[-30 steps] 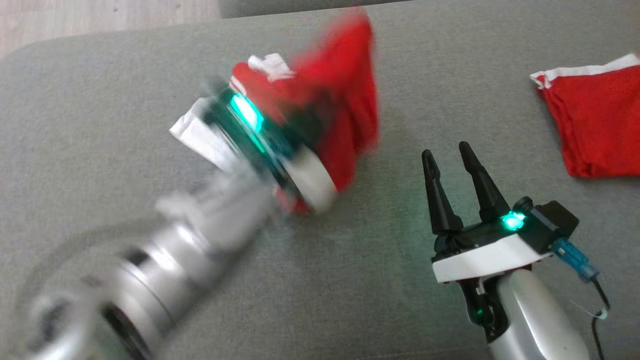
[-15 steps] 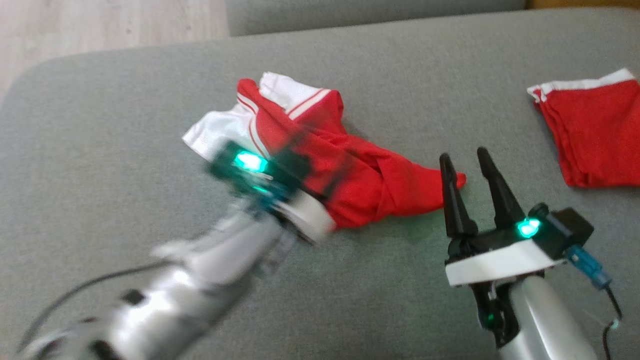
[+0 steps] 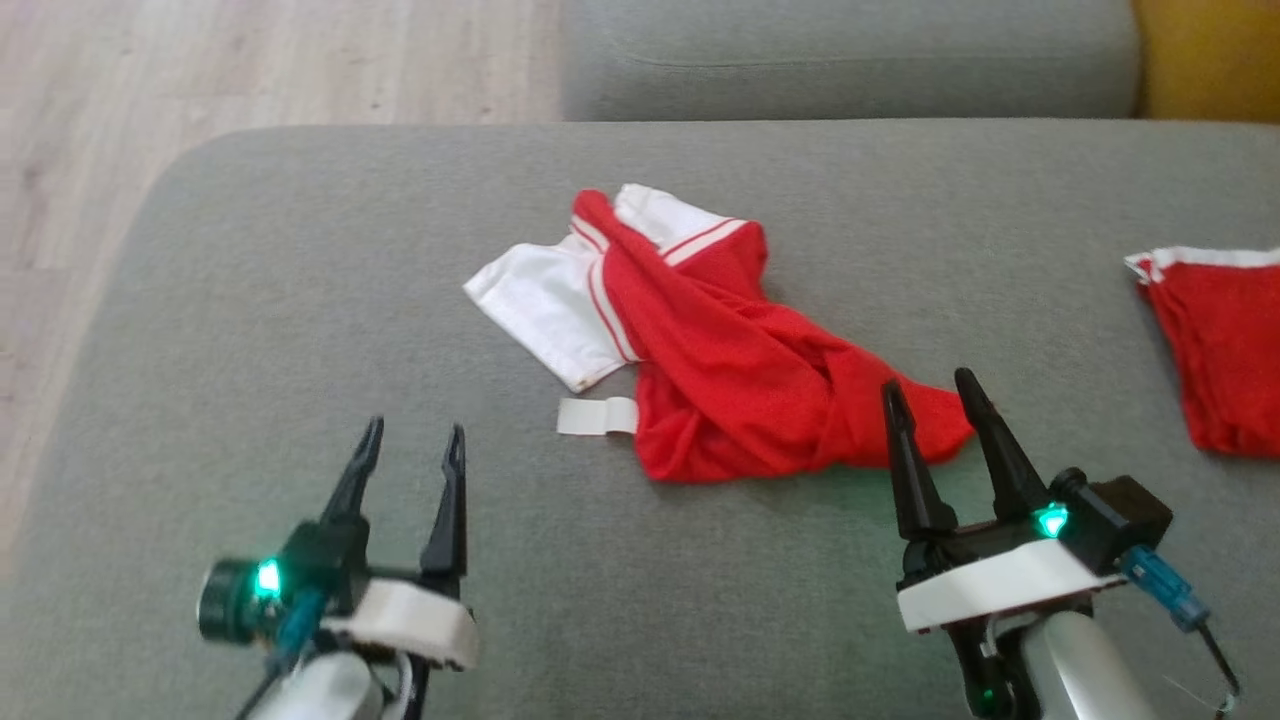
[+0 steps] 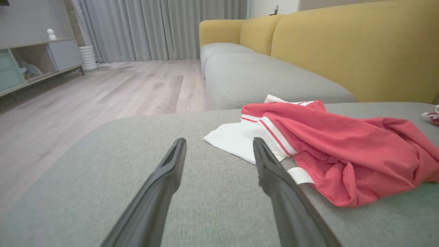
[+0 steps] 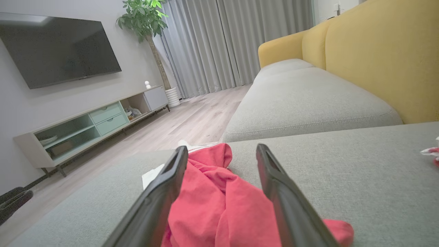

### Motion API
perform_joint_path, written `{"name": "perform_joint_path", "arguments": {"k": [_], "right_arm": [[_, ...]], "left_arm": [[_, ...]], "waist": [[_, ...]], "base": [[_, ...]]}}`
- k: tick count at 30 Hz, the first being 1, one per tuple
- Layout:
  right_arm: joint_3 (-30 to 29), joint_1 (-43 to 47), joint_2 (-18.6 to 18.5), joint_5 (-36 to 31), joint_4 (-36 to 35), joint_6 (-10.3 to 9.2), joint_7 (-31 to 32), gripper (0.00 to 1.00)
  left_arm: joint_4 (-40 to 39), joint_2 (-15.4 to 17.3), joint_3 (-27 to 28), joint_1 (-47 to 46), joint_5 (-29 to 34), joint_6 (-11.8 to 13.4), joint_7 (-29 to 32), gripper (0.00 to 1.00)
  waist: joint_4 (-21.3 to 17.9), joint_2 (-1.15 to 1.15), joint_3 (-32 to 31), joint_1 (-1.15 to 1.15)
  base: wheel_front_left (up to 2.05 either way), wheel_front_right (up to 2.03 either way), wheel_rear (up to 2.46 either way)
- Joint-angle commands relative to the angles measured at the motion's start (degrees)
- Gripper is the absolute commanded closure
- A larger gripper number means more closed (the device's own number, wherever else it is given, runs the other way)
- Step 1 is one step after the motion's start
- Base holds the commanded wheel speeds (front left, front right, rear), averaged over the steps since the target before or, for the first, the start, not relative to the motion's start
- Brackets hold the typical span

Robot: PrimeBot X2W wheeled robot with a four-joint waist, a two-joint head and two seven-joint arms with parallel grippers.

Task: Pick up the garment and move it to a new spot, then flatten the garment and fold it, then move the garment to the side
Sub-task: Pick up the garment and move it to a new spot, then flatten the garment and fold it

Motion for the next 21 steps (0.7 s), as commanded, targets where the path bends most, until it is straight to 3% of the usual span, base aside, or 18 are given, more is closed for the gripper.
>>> {"name": "perform_joint_path", "arguments": {"k": [1, 5, 10, 15, 21], "right_arm": [[0.7, -1.0, -0.1, -0.8, -1.4, 0.20, -0.6, 0.00], [0.5, -4.0, -0.1, -5.6, -0.1, 0.20, 0.0, 0.00], [1.5, -13.7, -0.1, -8.1, 3.4, 0.20, 6.4, 0.00], [2.2, -24.5, -0.1, -8.8, 12.2, 0.20, 11.9, 0.00], [1.9, -33.0, -0.1, -9.0, 22.9, 0.20, 14.3, 0.00]], "left_arm": [[-3.5, 0.2, 4.5, -1.2, 1.1, 0.4, -0.4, 0.00], [-6.2, -3.2, 8.1, 2.8, 4.0, -1.1, -0.5, 0.00], [-5.1, -5.8, 8.8, 1.8, 6.9, -4.2, -0.5, 0.00], [-2.9, -9.1, 9.5, 0.4, 8.4, -6.8, -0.5, 0.00], [-0.9, -12.4, 10.4, -0.1, 10.1, -9.1, -0.5, 0.00]], "waist": [[1.4, 0.00, -0.1, 0.01], [4.1, 0.00, 1.2, 0.01], [7.0, 0.00, 3.7, 0.01], [10.7, 0.00, 6.5, 0.01], [14.4, 0.00, 8.6, 0.01]], "base": [[0.00, 0.00, 0.00], [0.00, 0.00, 0.00], [0.00, 0.00, 0.00], [0.00, 0.00, 0.00], [0.00, 0.00, 0.00]]}}
